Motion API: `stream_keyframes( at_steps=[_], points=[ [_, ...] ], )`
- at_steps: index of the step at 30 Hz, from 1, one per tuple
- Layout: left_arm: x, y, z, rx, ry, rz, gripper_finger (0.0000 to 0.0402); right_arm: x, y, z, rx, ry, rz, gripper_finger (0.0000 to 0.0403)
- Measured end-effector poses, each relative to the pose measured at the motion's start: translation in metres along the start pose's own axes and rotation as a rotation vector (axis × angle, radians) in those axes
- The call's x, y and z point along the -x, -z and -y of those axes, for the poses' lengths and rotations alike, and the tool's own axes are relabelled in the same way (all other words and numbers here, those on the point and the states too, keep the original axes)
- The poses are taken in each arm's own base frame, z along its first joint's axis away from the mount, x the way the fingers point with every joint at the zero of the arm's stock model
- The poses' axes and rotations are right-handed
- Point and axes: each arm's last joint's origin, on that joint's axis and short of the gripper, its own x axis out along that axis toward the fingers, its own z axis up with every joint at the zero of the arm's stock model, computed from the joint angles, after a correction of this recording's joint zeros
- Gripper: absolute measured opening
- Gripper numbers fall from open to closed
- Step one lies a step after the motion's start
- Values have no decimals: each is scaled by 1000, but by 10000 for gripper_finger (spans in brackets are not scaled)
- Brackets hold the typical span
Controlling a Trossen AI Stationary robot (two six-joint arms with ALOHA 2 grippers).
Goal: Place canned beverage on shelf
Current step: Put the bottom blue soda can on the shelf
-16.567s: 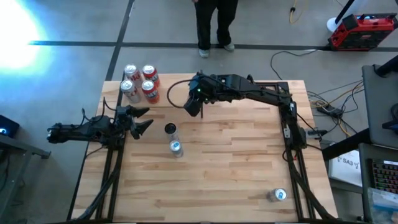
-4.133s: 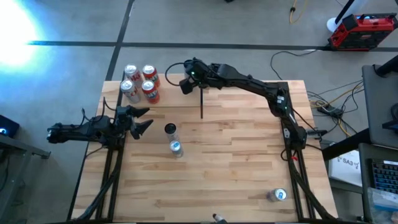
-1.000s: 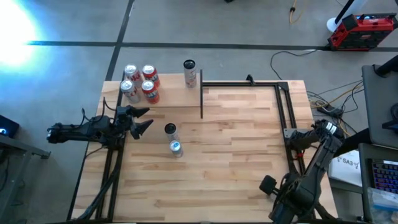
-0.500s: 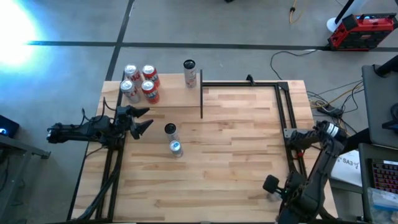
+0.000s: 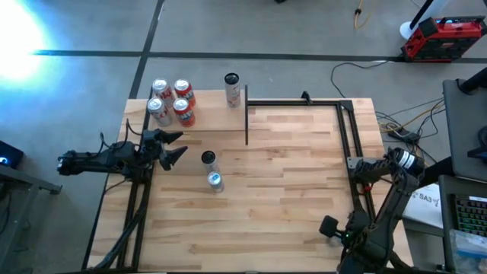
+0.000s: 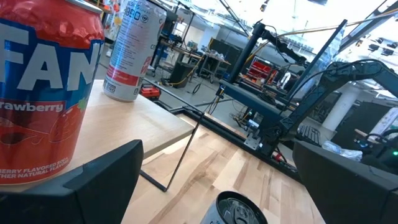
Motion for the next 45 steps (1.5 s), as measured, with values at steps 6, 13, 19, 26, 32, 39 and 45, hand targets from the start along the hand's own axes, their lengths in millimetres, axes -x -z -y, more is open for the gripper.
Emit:
stream_keyframes(
  at_steps=[6, 13, 19, 26, 32, 39, 45],
  points=[
    [0, 0, 0, 0, 0, 0, 398, -3, 1, 0, 20, -2, -13, 381],
    [0, 0, 0, 0, 0, 0, 398, -8, 1, -1, 40, -11, -2, 376],
    [0, 0, 0, 0, 0, 0, 398, -13, 0, -1, 42, -8, 5, 345],
    [0, 0, 0, 0, 0, 0, 398, -15, 1, -1, 55, -8, 5, 286],
    [0, 0, 0, 0, 0, 0, 398, -14, 1, -2, 100, -8, -1, 218],
    [0, 0, 0, 0, 0, 0, 398, -14, 1, -5, 168, -20, 3, 218],
    [0, 0, 0, 0, 0, 0, 398, -14, 0, -9, 230, -72, 14, 220]
  ],
)
